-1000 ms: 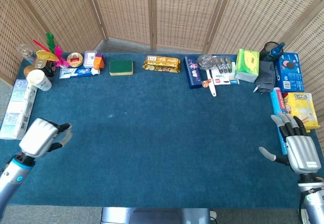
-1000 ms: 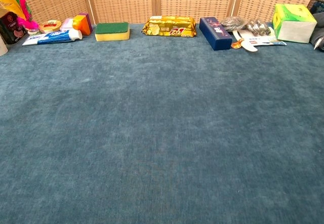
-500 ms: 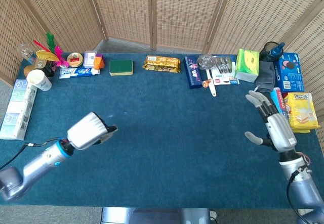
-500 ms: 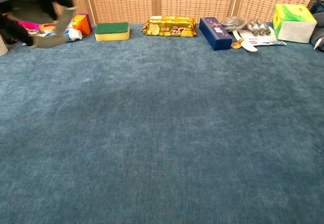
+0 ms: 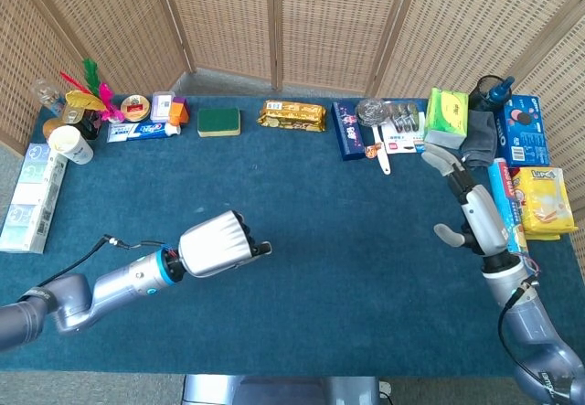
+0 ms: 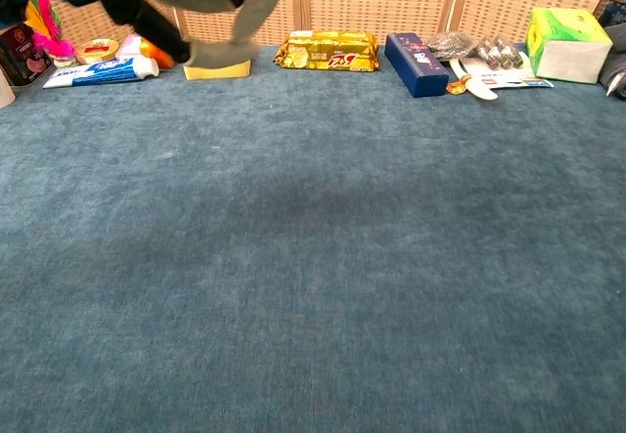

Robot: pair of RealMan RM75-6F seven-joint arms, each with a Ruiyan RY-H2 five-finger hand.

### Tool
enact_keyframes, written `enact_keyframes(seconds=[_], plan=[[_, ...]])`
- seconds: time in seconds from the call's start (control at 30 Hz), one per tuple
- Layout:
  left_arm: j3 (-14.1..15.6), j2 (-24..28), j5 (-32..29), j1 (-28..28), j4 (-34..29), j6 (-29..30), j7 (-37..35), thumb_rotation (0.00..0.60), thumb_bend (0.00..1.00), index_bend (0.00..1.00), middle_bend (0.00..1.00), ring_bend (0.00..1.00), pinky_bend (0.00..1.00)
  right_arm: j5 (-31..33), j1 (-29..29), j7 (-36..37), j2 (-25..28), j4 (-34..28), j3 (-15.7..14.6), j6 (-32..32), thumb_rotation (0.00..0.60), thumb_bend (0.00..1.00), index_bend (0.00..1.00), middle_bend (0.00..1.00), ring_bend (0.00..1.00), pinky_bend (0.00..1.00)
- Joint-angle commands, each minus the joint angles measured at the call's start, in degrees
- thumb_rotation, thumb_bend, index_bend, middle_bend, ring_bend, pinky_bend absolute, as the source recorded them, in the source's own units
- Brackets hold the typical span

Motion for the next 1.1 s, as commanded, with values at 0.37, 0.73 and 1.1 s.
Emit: enact_keyframes(seconds=[0.37, 0.73, 1.1], plan=[[0.5, -2.0, -1.33, -5.39, 2.65, 2.61, -10.28, 0.6, 0.73, 0.91, 1.0, 1.0, 1.0, -4.97, 1.82, 13.6, -2.68, 9.27, -1.15, 8.9, 0.0, 0.0, 0.09, 0.06, 0.01, 0.05], [-0.1, -0.89, -5.31, -9.18, -1.45, -1.77, -14.1, 0.6, 0.8, 0.9, 1.0, 1.0, 1.0, -6.4, 4.45, 15.87, -6.44, 12.52, -0.45, 13.45, 0.0, 0.0, 0.09, 0.06, 0.01, 0.05], [-0.1, -1.35, -6.03, -11.5, -1.32, -0.62, -16.93, 0.6, 0.82, 0.9, 1.0, 1.0, 1.0, -10.07, 5.11, 12.6, -9.17, 13.7, -1.76, 20.07, 0.0, 0.0, 0.1, 0.06, 0.01, 0.05]])
